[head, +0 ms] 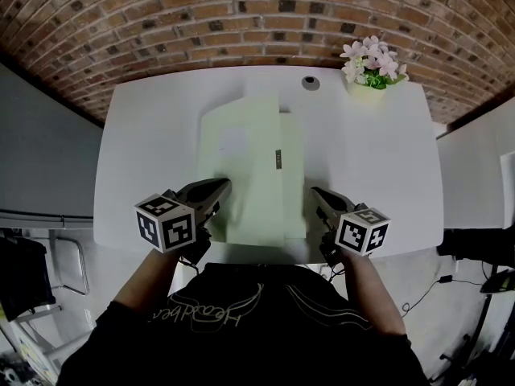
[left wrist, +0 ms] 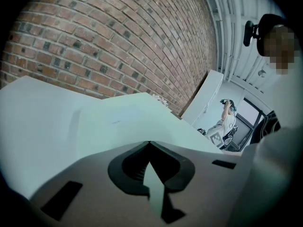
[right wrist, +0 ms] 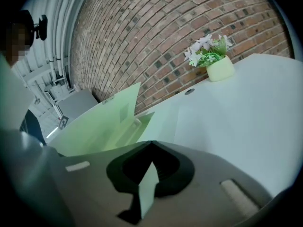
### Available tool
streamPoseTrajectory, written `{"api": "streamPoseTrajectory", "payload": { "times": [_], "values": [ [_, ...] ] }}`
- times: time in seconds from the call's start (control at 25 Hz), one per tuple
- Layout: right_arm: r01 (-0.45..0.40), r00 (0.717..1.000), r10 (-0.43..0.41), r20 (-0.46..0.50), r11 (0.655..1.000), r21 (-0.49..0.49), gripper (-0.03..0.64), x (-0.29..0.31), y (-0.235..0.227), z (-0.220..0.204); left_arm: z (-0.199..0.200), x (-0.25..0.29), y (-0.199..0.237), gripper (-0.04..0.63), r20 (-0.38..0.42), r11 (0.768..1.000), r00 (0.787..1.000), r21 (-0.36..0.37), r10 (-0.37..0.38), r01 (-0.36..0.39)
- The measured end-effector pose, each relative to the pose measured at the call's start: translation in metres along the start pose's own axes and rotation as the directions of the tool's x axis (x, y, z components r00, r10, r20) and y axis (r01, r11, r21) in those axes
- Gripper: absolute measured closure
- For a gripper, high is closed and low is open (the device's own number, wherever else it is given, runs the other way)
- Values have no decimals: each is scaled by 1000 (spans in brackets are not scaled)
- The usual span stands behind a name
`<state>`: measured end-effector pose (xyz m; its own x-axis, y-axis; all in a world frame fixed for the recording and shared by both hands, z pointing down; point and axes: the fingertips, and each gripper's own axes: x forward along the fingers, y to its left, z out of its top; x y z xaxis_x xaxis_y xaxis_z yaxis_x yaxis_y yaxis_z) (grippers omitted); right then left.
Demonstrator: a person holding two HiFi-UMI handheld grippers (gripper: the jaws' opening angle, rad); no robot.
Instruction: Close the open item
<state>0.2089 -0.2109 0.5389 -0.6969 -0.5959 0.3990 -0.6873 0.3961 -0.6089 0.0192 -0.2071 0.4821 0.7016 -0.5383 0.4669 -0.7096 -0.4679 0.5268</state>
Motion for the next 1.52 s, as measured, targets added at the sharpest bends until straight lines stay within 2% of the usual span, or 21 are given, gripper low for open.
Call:
{"api": "streamPoseTrajectory", "payload": {
  "times": [0.2,0.68,1.24,1.52],
  "values": [
    [14,1000,-14,-13,1000,-15,614,9,-7,-3,0,2,3,592,10,999,1000,-34,3,-2],
    [61,996,-64,-62,997,-39,614,21,-17,-7,-1,3,9,592,2,998,1000,-60,11,-11],
    [96,992,-99,-74,995,-42,614,27,-21,-9,-5,13,8,592,-67,1000,998,3,10,-10],
    [106,991,-109,-74,993,-43,614,29,-21,-9,-8,16,8,592,-87,1000,996,7,5,-5]
  ]
}}
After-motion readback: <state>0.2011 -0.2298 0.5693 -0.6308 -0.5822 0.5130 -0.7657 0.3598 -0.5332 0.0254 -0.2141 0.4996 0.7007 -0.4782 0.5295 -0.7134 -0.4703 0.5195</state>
